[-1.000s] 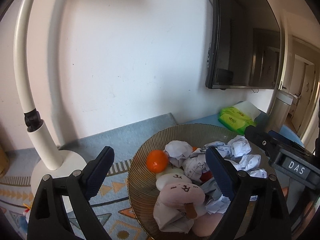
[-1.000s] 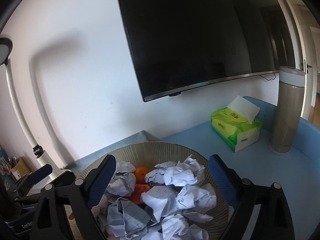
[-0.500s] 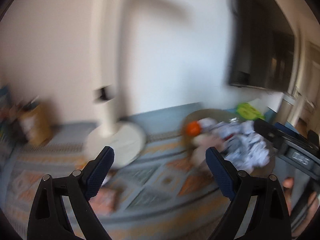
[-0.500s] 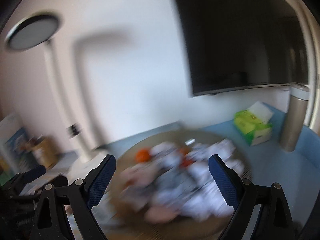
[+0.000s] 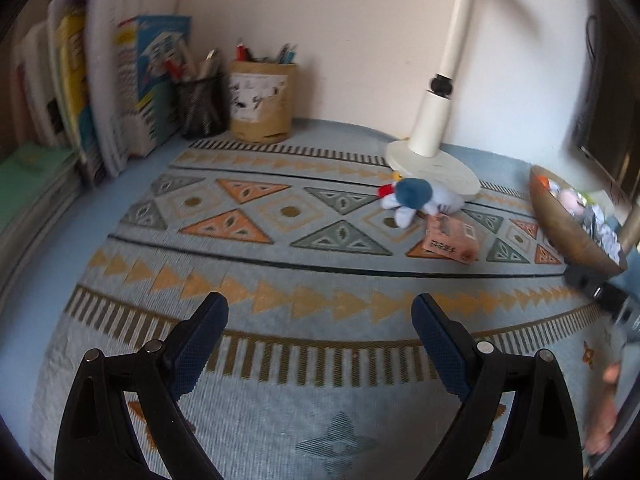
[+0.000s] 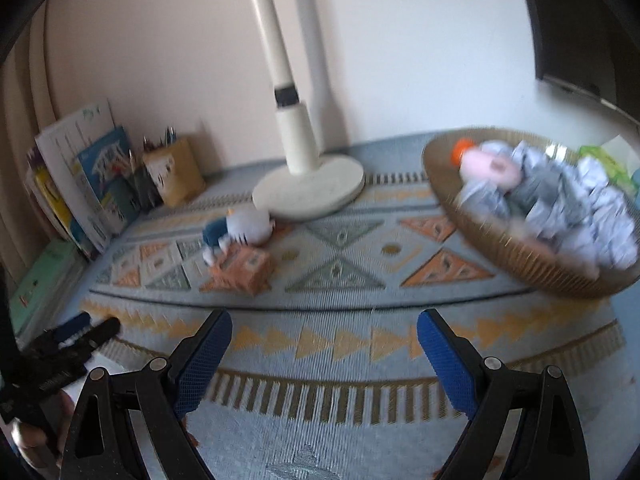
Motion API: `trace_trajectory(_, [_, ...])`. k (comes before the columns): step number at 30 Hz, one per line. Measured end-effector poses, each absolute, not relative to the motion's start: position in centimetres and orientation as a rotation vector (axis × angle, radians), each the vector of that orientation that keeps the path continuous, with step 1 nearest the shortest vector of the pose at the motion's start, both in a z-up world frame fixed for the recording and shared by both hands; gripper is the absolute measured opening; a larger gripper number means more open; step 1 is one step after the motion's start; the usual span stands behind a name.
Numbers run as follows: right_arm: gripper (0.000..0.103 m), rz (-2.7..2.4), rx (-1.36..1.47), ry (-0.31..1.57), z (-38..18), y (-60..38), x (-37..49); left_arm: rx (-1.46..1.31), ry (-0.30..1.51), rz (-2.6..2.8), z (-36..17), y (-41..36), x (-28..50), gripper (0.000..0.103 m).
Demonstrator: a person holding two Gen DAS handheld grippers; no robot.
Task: Organize objects
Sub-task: 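Grasp the blue-white plush toy with the left gripper while the right grasps the pink snack box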
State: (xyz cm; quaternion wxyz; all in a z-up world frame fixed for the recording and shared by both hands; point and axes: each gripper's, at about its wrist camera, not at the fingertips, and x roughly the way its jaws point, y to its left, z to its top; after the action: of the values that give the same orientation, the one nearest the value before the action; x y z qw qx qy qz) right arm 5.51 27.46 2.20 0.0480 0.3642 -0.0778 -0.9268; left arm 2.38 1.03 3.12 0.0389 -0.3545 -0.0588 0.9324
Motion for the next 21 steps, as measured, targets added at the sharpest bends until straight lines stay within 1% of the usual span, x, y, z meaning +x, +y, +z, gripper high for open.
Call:
trace_trajectory(2, [0.093, -2.835, 1.138, -0.224, 1.9, 27.4, 5.2, -1.059, -0.220, 2.862, 3.2, 0.5, 2.5, 0.093])
trace_trajectory(4, [0.093, -2.846, 1.156, -0.208, 1.6, 27.3, 5.0, -1.091, -0.243, 2.851, 3.0, 0.4, 2.2, 0.093])
trace_trajectory(7, [0.093, -2.845, 1.185, -0.131, 1.4, 26.5, 4.7, -1.117, -0.258, 2.834, 2.8, 0.5, 2.1, 0.093])
trace_trajectory(10, [0.093, -2.757, 1.206, -0.090, 1.2, 25.8, 4.3, -1.147, -0.228, 2.806, 2.5, 0.8, 1.9, 0.093])
trace_trajectory(13, [0.093, -2.554, 1.297, -0.082, 0.7, 25.3, 2.4, -1.194, -0.180, 2.703, 2.7, 1.4, 0.9, 0.092])
trace_trajectory(18, [0.093, -2.550, 1.239, 0.133, 2.5, 23.7, -0.9, -1.147, -0.039, 2.551, 5.5, 3.1, -3.5, 0.093])
trace_trajectory(21, [0.093, -2.459, 1.229, 0.169, 1.6, 22.6, -3.4, -1.111, -0.013, 2.463, 5.6, 4.2, -7.5, 0.092])
